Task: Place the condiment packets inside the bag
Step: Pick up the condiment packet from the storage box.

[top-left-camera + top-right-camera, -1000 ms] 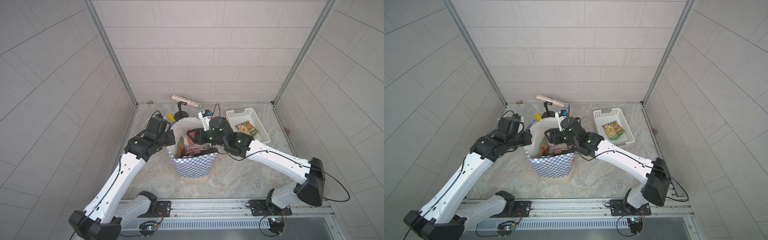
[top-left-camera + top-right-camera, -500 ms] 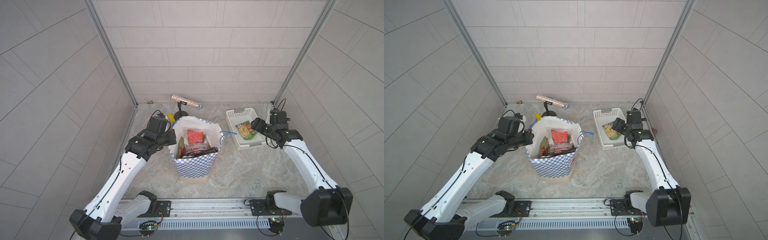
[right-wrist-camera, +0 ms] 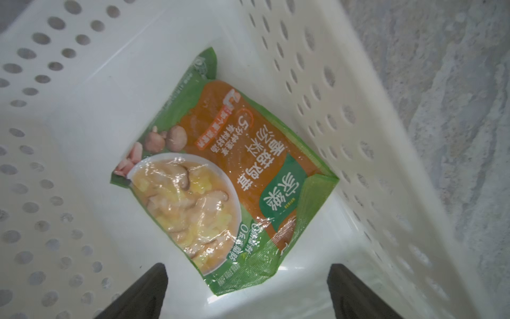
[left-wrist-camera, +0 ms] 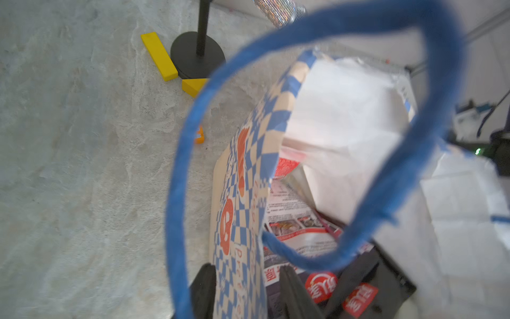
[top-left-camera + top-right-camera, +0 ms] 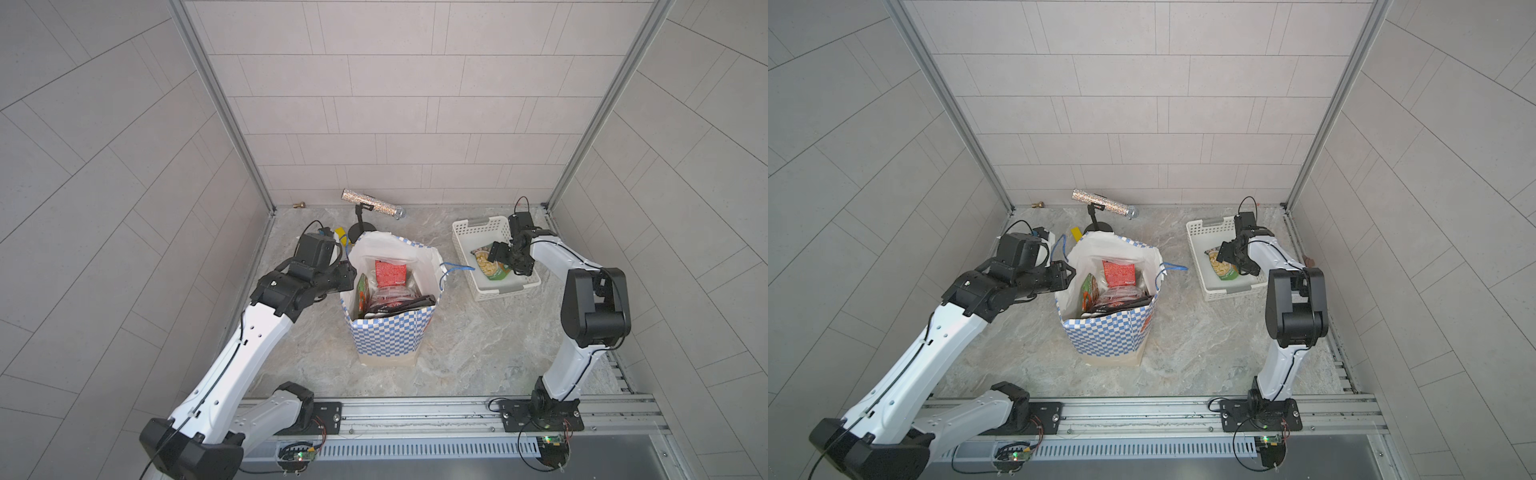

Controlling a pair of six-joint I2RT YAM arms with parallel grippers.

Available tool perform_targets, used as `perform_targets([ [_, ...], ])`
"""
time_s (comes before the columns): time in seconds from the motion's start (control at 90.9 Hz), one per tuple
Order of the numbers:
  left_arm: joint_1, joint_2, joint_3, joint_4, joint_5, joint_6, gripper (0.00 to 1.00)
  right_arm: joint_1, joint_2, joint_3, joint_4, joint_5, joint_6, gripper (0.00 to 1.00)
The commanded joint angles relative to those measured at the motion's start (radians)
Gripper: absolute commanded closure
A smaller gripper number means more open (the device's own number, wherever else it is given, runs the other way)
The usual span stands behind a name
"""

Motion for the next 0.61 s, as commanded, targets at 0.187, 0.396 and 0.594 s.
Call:
perform_targets([
  [0.187,0.001,-0.026,0.072,-0.047,-0.013,0.028,0.25,-0.034,0.125,0.032,0.071,-0.037,0.091,0.08],
  [0.396,0.001,-0.025,0.094,-0.064,0.004,0.031,0.21,-0.034,0.218,0.058,0.121,-0.038,0.104,0.21],
  [0.594,0.0,-0.03,0.1,-0.082,0.004,0.033,0.2,-0.029,0.199,-0.005,0.263,-0.083,0.092,0.82],
])
